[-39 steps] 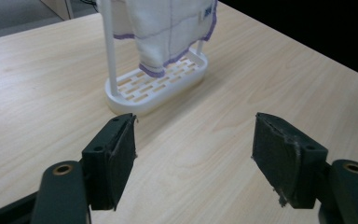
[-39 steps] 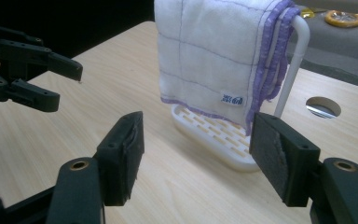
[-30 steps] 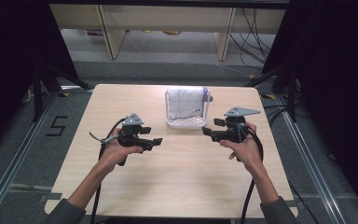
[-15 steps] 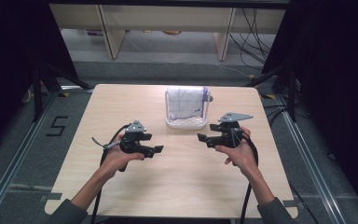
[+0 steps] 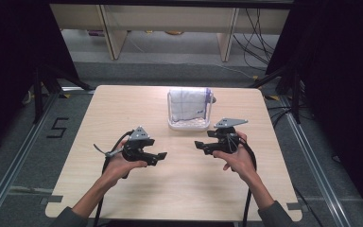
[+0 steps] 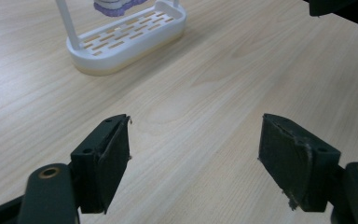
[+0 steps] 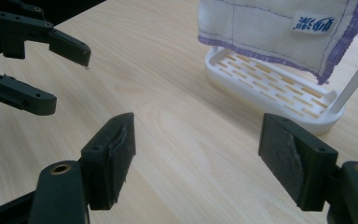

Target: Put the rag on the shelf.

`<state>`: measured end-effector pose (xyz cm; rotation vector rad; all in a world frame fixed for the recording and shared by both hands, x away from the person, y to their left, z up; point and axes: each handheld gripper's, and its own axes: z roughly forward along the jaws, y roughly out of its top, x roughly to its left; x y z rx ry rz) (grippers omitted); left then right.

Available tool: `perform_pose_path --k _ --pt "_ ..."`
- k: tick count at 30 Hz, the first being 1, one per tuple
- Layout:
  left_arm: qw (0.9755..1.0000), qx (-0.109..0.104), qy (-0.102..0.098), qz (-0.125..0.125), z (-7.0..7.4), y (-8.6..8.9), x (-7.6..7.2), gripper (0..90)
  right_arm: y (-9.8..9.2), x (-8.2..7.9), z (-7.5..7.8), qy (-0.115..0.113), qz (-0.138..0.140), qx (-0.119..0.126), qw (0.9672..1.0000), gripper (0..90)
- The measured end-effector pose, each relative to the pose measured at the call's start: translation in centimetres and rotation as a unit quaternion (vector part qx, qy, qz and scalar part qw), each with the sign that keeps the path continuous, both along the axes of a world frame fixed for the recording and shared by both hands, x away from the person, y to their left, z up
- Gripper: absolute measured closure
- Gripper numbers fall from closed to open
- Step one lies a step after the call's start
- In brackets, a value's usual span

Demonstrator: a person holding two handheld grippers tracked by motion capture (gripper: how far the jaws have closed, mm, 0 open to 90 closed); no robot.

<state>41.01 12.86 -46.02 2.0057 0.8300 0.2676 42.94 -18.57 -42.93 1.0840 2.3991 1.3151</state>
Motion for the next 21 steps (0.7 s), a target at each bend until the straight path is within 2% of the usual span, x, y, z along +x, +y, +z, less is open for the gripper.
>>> perform_pose_path --k 2,3,4,6,7,10,11,12,13,14,15,18,19,21 --pt "1.0000 0.000 -0.001 0.001 -0.2 0.1 -0.3 24.1 0.0 0.0 -0.1 -0.006 -0.003 -0.002 1.0000 27.8" --pt "1.0000 -0.004 0.001 -0.001 -0.4 0.2 -0.5 24.1 -0.1 0.0 -0.2 0.000 0.002 -0.001 1.0000 27.8" --pt "0.9999 0.008 0.003 -0.007 -0.4 0.5 -0.6 24.1 -0.1 -0.2 -0.2 0.003 -0.007 -0.007 0.9999 27.7" --pt "1.0000 0.005 0.006 -0.004 -0.7 0.7 -1.0 24.1 0.0 -0.3 -0.4 0.006 -0.003 -0.001 1.0000 27.5" --pt "1.0000 0.006 0.006 -0.001 -0.9 0.8 -1.2 24.0 0.0 -0.6 -0.4 0.015 -0.011 -0.006 0.9998 27.4" --pt "1.0000 0.006 0.007 0.000 -1.2 1.2 -1.6 24.0 -0.1 -0.7 -0.7 0.008 0.000 0.000 1.0000 27.2" --pt "0.9999 0.008 0.009 -0.004 -1.2 1.5 -1.7 24.0 -0.1 -0.8 -0.8 0.017 -0.002 -0.002 0.9999 26.6" --pt "1.0000 0.000 0.007 0.006 -1.4 1.5 -1.9 24.0 -0.3 -0.7 -0.8 0.002 0.007 -0.008 0.9999 26.6" --pt "0.9999 0.004 0.010 -0.001 -1.5 1.8 -1.9 24.0 -0.3 -0.9 -0.9 0.014 -0.004 -0.006 0.9999 26.6" --pt "0.9999 0.011 0.011 -0.004 -1.5 2.0 -2.0 24.0 -0.4 -1.1 -0.9 0.014 -0.005 -0.007 0.9999 26.6" --pt "0.9999 0.002 0.011 0.005 -1.7 2.0 -2.3 24.0 -0.5 -1.1 -1.0 0.013 0.000 -0.004 0.9999 26.6" --pt "0.9999 -0.003 0.014 0.004 -2.1 2.4 -2.6 24.0 -0.7 -1.5 -1.0 0.017 -0.009 -0.006 0.9998 26.6" --pt "0.9999 0.004 0.014 0.006 -2.1 2.5 -2.7 24.0 -0.8 -1.5 -1.0 0.017 -0.007 -0.003 0.9998 26.6" --pt "0.9998 0.001 0.017 0.005 -2.3 2.7 -3.0 24.0 -1.0 -1.8 -1.0 0.019 -0.011 -0.004 0.9997 26.6"
